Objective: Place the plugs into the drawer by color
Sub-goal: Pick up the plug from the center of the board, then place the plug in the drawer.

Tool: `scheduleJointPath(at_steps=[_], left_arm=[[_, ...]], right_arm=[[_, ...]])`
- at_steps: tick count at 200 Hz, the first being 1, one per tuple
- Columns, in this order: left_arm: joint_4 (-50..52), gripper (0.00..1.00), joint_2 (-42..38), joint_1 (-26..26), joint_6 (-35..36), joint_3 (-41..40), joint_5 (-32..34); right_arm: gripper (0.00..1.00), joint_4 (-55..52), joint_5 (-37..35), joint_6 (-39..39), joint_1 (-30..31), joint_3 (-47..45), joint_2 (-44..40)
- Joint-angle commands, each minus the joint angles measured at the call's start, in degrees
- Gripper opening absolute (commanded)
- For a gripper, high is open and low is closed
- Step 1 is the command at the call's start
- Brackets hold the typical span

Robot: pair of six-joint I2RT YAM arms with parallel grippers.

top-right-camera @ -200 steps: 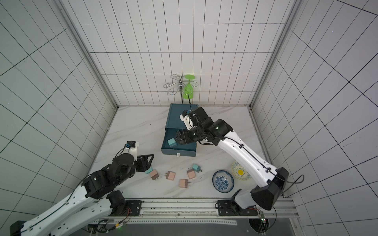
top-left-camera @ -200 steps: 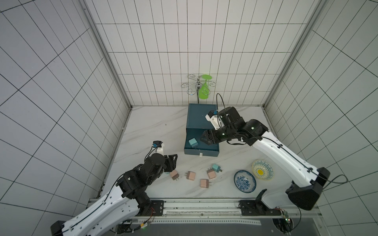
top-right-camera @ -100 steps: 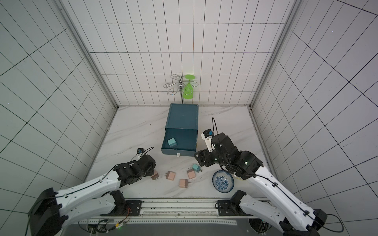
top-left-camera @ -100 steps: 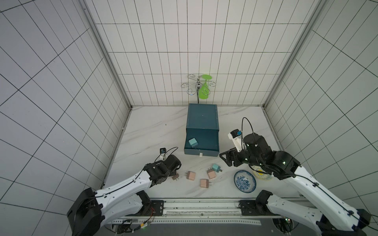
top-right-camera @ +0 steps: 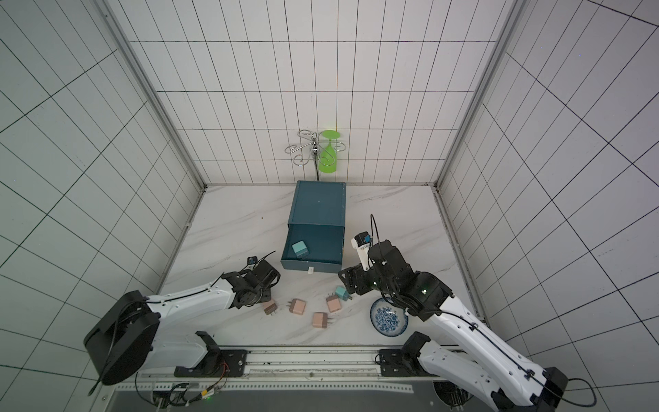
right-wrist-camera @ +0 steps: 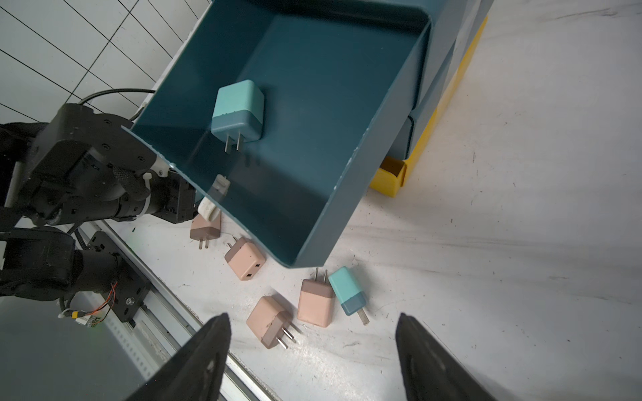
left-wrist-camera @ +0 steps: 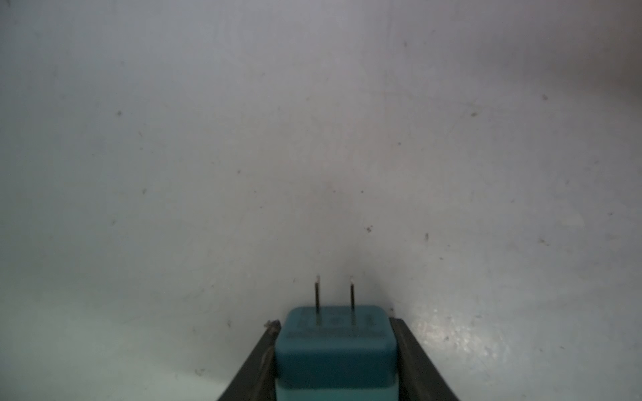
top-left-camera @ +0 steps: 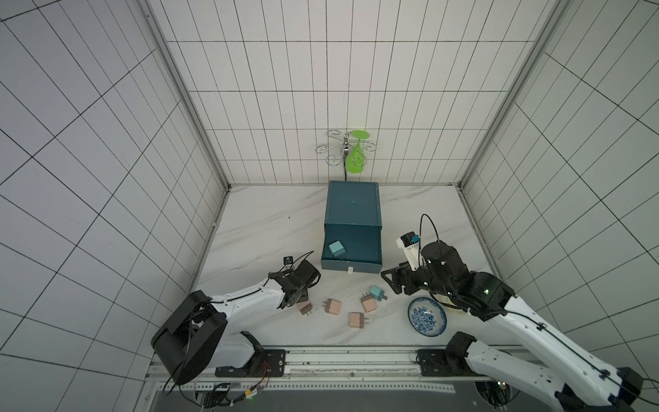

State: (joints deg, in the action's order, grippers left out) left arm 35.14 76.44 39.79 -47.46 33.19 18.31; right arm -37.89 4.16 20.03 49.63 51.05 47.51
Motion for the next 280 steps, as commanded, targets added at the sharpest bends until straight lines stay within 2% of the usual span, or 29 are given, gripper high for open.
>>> scheduleJointPath(at_steps=[1, 5, 20, 35, 58, 81, 100, 114, 133, 145, 159, 173, 194, 211, 233, 251, 280], left_arm=[[-0.4, 0.36, 0.7, -0.2, 0.8, 0.2, -1.6], [-0.4, 0.33, 0.3, -0.2, 0.8, 0.1, -1.6], [-0.1, 0.32, -2.0, -0.3, 0.8, -0.5, -1.5], [0.9, 0.25, -5.7, -0.3, 0.9, -0.7, -1.9], [4.3, 0.18, -15.1, -0.8, 2.3, 0.2, -3.5], [6.0, 0.10, -26.5, -1.9, 4.5, 2.9, -10.7], [4.7, 0.09, -35.1, -1.9, 5.2, 5.3, -21.7], [6.5, 0.09, -39.2, -1.9, 5.5, 9.0, -27.4], [8.7, 0.09, -40.8, -1.8, 6.2, 14.2, -31.7], [8.9, 0.09, -40.5, -1.6, 6.4, 16.8, -32.1], [9.4, 0.08, -37.8, -1.2, 7.5, 21.0, -31.4], [10.1, 0.06, -32.5, 0.6, 9.6, 26.5, -29.7], [14.7, 0.03, -20.3, 6.1, 13.2, 37.3, -18.5], [17.4, 0.00, -10.0, 7.1, 16.0, 45.3, -16.9], [19.3, 0.00, 1.6, 6.8, 19.7, 54.7, -18.8], [24.4, 0.00, 9.8, 7.1, 21.0, 61.9, -17.4], [29.7, 0.00, 18.5, 7.7, 21.1, 68.5, -16.0]], right_arm=[[0.79, 2.2, -2.4, -0.7, 0.1, -2.4, -2.1], [0.80, 2.2, -2.7, -0.8, 0.0, -2.6, -2.4], [0.80, 2.3, -3.5, -0.9, 0.0, -3.4, -3.5], [0.79, 2.4, -2.8, -0.9, 0.0, -4.4, -5.0], [0.79, 4.2, 2.2, -2.3, 0.0, -7.4, -8.8], [0.80, 9.8, 16.2, -3.5, 0.1, -11.5, -12.0], [0.80, 12.5, 25.9, -3.5, 0.3, -12.9, -11.0], [0.79, 13.0, 27.5, -3.5, 0.7, -12.8, -9.5], [0.78, 13.0, 26.4, -3.7, 1.0, -12.7, -8.2], [0.78, 13.0, 24.2, -3.5, 1.0, -12.8, -8.5], [0.78, 12.6, 20.0, -3.2, 1.1, -13.5, -10.3], [0.78, 11.5, 12.1, -2.4, 1.1, -14.8, -14.3], [0.80, 8.9, 3.4, -1.6, 1.0, -16.7, -22.2], [0.80, 7.8, -1.6, -0.6, 1.1, -18.1, -27.9], [0.82, 7.3, -4.2, 0.2, 1.1, -19.2, -31.9], [0.83, 7.0, -4.6, 0.2, 1.0, -19.0, -31.9], [0.83, 6.6, -4.5, 0.2, 1.1, -18.7, -30.2]])
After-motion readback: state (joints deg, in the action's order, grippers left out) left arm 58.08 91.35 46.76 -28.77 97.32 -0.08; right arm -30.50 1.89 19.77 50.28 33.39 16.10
